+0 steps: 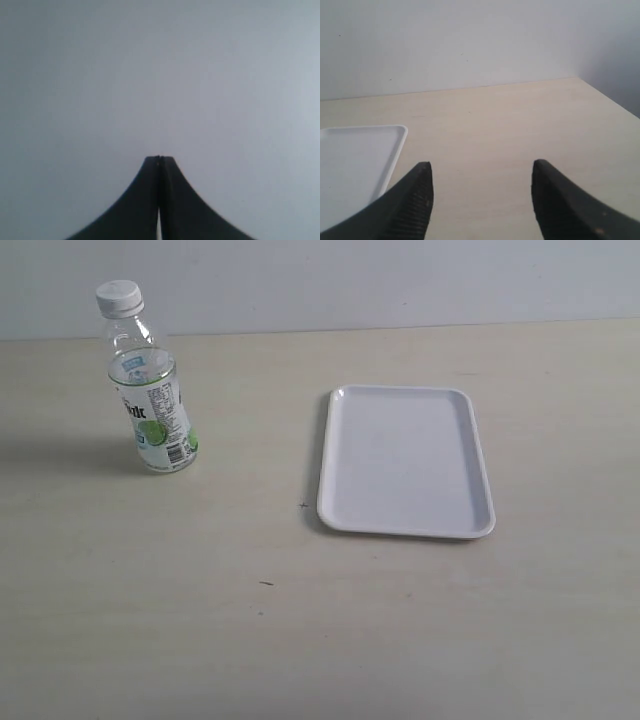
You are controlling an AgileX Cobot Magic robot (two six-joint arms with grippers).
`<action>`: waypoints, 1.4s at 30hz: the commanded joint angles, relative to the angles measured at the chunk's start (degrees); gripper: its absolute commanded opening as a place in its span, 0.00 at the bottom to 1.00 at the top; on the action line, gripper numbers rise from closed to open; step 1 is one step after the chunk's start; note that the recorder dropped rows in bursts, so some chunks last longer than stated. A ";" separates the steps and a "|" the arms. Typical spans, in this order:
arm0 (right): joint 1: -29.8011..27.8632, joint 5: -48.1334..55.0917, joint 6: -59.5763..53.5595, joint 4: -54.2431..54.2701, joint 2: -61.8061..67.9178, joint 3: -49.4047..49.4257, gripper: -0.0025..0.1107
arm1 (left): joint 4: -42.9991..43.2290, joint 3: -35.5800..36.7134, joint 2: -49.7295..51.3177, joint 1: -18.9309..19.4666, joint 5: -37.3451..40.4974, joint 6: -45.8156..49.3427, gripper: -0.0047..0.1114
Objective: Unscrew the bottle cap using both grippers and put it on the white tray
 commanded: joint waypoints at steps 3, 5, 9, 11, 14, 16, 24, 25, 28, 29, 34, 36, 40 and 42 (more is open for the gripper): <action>-0.26 -0.32 -0.03 0.01 -0.32 0.26 0.52 | 1.37 -13.79 42.40 0.08 -1.32 5.89 0.04; -0.26 -0.32 -0.03 0.01 -0.32 0.26 0.52 | 9.56 -14.41 56.59 0.08 -5.56 5.14 0.04; -0.26 -0.32 -0.03 0.01 -0.32 0.26 0.52 | 13.39 -14.41 79.26 0.08 -18.80 4.58 0.04; -0.26 -0.32 -0.03 0.01 -0.32 0.26 0.52 | 14.46 -14.41 85.89 0.08 -24.28 6.49 0.04; -0.26 -0.32 -0.03 0.01 -0.32 0.26 0.52 | 16.67 -15.37 93.61 0.08 -25.89 8.14 0.04; -0.26 -0.32 -0.03 0.01 -0.32 0.26 0.52 | 18.83 -16.80 97.11 0.08 -25.89 8.27 0.04; 0.44 -0.35 -0.03 0.01 -0.32 0.26 0.52 | 20.21 -17.31 101.76 0.08 -25.89 11.79 0.13; 0.55 -0.35 -0.03 0.01 -0.32 0.26 0.52 | 20.21 -17.31 101.76 0.08 -25.89 11.80 0.17; 0.72 -0.35 -0.03 0.01 -0.32 0.26 0.52 | 20.58 -17.31 101.76 0.08 -25.89 11.90 0.44; 0.72 -0.35 -0.03 0.01 -0.32 0.26 0.52 | 21.00 -17.31 101.76 0.08 -25.89 11.90 0.57; 0.72 -0.35 -0.03 0.01 -0.32 0.26 0.52 | 21.11 -19.42 103.00 0.08 -25.89 11.37 0.94; 0.72 -0.35 -0.03 0.01 -0.32 0.26 0.52 | 21.11 -20.95 104.26 0.08 -25.89 10.95 0.94; 0.72 -0.35 -0.03 0.01 -0.32 0.26 0.52 | 22.85 -25.02 107.81 0.08 -25.89 7.88 0.94; 0.72 -0.35 -0.03 0.01 -0.32 0.26 0.52 | 24.91 -27.12 109.46 0.08 -25.89 6.21 0.94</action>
